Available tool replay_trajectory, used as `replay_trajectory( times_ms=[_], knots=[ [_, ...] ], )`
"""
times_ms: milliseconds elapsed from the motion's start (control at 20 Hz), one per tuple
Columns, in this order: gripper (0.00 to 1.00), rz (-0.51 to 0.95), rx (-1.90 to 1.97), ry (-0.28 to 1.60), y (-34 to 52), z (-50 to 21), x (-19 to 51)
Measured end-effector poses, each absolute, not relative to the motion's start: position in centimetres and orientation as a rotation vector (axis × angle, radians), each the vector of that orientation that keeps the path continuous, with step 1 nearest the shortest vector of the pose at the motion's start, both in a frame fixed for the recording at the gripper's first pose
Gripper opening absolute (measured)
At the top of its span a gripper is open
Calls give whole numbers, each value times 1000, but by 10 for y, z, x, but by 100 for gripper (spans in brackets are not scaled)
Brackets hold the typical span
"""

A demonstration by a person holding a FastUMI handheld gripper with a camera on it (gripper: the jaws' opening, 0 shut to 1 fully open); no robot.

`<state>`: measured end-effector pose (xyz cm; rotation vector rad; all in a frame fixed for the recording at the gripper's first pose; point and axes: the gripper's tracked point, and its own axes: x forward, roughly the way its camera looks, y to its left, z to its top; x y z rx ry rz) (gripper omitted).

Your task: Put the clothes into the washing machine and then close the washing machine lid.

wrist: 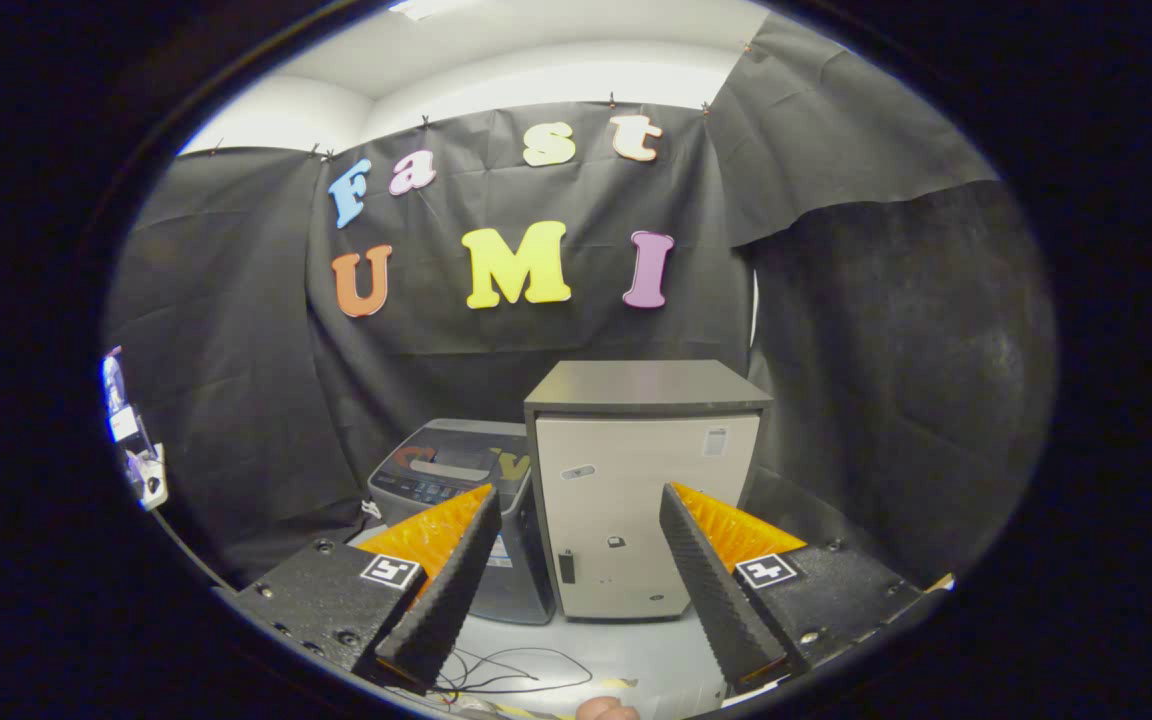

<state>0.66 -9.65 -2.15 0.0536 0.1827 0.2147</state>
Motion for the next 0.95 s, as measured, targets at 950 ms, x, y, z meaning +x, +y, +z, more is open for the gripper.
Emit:
replay_trajectory(
  times_ms=[950],
  knots=[
    [100,205,44,179,-107,-18,23]
  ],
)
